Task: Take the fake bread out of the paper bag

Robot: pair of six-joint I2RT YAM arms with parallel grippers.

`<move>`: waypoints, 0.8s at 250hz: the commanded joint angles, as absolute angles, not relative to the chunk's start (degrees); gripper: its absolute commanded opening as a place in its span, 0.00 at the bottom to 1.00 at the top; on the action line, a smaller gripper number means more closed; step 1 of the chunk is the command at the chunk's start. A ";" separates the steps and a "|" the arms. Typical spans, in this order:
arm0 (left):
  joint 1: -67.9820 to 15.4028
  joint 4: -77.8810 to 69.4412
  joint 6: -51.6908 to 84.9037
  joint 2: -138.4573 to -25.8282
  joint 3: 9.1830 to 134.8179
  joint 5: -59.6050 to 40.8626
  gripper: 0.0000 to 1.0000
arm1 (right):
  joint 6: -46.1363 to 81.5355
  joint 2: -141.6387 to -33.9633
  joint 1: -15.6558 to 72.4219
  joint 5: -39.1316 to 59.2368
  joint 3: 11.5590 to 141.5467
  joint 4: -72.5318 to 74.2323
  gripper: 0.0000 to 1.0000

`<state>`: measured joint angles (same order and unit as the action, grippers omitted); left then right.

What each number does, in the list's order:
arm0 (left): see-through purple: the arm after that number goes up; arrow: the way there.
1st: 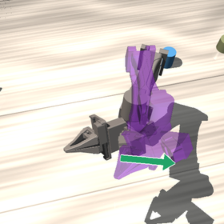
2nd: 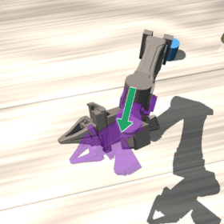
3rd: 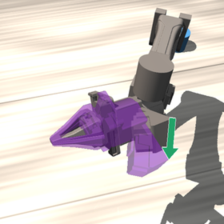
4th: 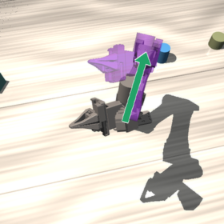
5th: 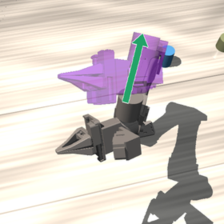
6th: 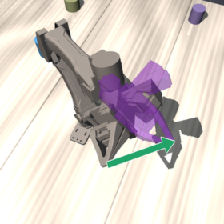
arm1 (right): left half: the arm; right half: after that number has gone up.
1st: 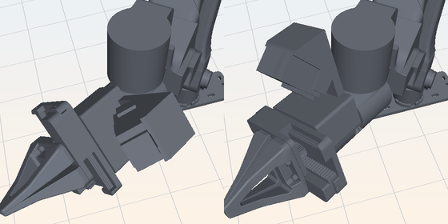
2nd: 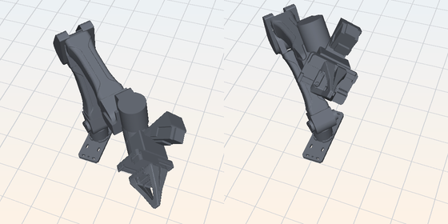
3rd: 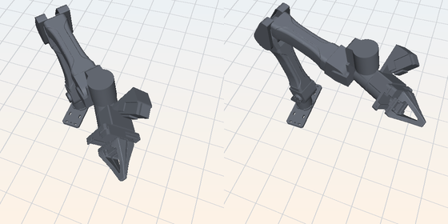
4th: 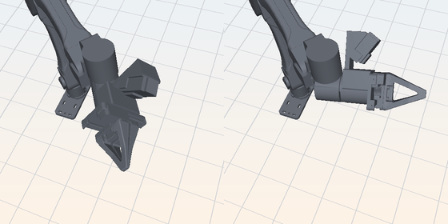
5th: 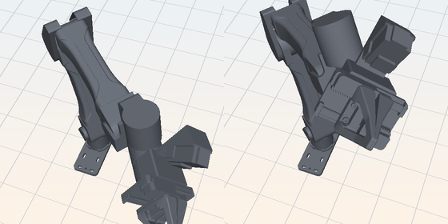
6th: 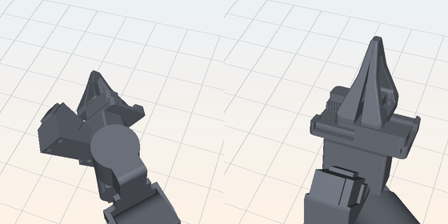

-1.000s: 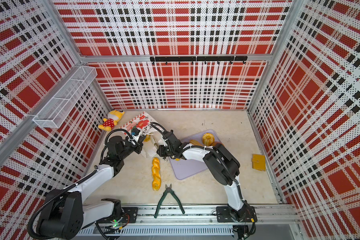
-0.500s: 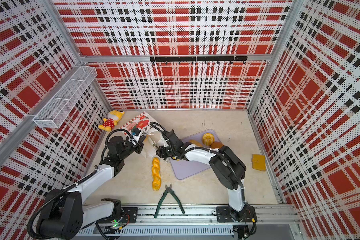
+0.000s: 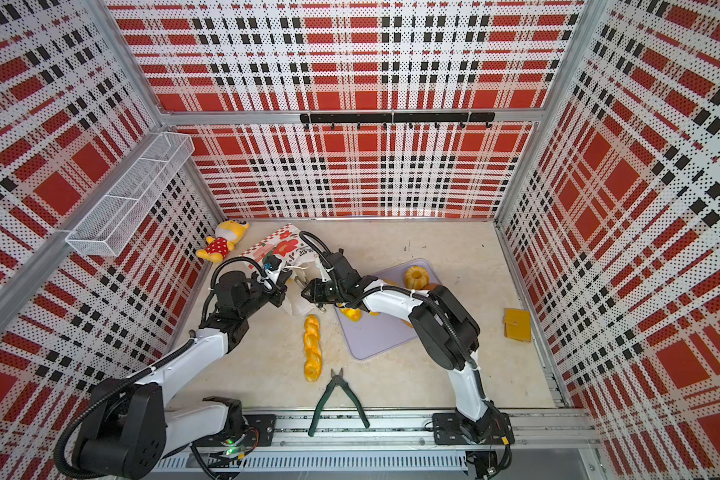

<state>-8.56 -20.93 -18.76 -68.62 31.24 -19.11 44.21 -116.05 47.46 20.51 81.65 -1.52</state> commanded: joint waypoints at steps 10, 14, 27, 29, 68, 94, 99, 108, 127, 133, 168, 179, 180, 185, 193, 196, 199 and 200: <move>-9.05 -21.38 -19.79 -67.85 32.61 -19.67 0.00 | 45.81 -116.69 46.71 22.28 82.62 2.06 0.38; -9.03 -21.37 -19.78 -67.93 32.61 -19.63 0.00 | 45.84 -116.70 46.63 22.26 82.49 2.08 0.39; -9.02 -21.42 -19.81 -67.94 32.52 -19.60 0.00 | 45.88 -116.80 46.49 22.52 82.52 2.14 0.40; -9.04 -21.37 -19.81 -67.98 32.52 -19.64 0.00 | 45.88 -116.80 46.43 22.55 82.48 2.07 0.40; -9.17 -21.36 -19.81 -68.16 32.43 -19.69 0.00 | 46.00 -117.33 45.77 23.49 82.92 1.61 0.41; -9.15 -21.38 -19.86 -68.11 32.52 -19.65 0.00 | 45.95 -117.42 45.61 23.79 82.95 0.88 0.41; -9.16 -21.42 -19.86 -68.16 32.52 -19.60 0.00 | 45.88 -117.42 45.61 23.86 82.84 0.88 0.41; -9.22 -21.36 -19.91 -68.13 32.52 -19.60 0.00 | 45.99 -117.51 45.45 23.91 82.88 0.71 0.41; -9.21 -21.37 -19.78 -68.21 32.52 -19.69 0.00 | 46.18 -117.94 45.40 24.30 83.07 0.56 0.41; -9.26 -21.37 -19.78 -68.26 32.54 -19.76 0.00 | 46.14 -118.11 45.43 24.48 83.19 0.46 0.41; -9.32 -21.36 -19.78 -68.32 32.57 -19.78 0.00 | 46.24 -119.43 45.21 25.53 84.41 -0.07 0.41; -9.36 -21.36 -19.84 -68.31 32.61 -19.71 0.00 | 46.47 -119.84 45.14 25.75 84.70 -0.20 0.41; -9.34 -21.40 -19.85 -68.30 32.61 -19.74 0.00 | 46.53 -119.91 45.16 25.80 84.71 -0.19 0.41; -9.33 -21.36 -19.86 -68.28 32.65 -19.72 0.00 | 46.54 -119.96 45.11 25.83 84.87 -0.26 0.41; -9.38 -21.44 -19.86 -68.22 32.71 -19.70 0.00 | 46.58 -120.17 45.15 25.86 84.91 -0.26 0.41; -9.34 -21.37 -19.86 -68.23 32.70 -19.73 0.00 | 46.63 -120.19 45.13 25.85 84.90 -0.25 0.42; -9.37 -21.38 -19.86 -68.24 32.70 -19.69 0.00 | 46.66 -120.25 45.16 25.84 84.88 -0.27 0.42; -9.43 -21.37 -19.86 -68.27 32.74 -19.69 0.00 | 46.73 -120.28 45.13 25.86 84.94 -0.27 0.42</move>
<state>-8.75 -20.91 -19.66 -68.62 31.24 -19.05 46.15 -119.17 45.50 24.69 82.48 -2.46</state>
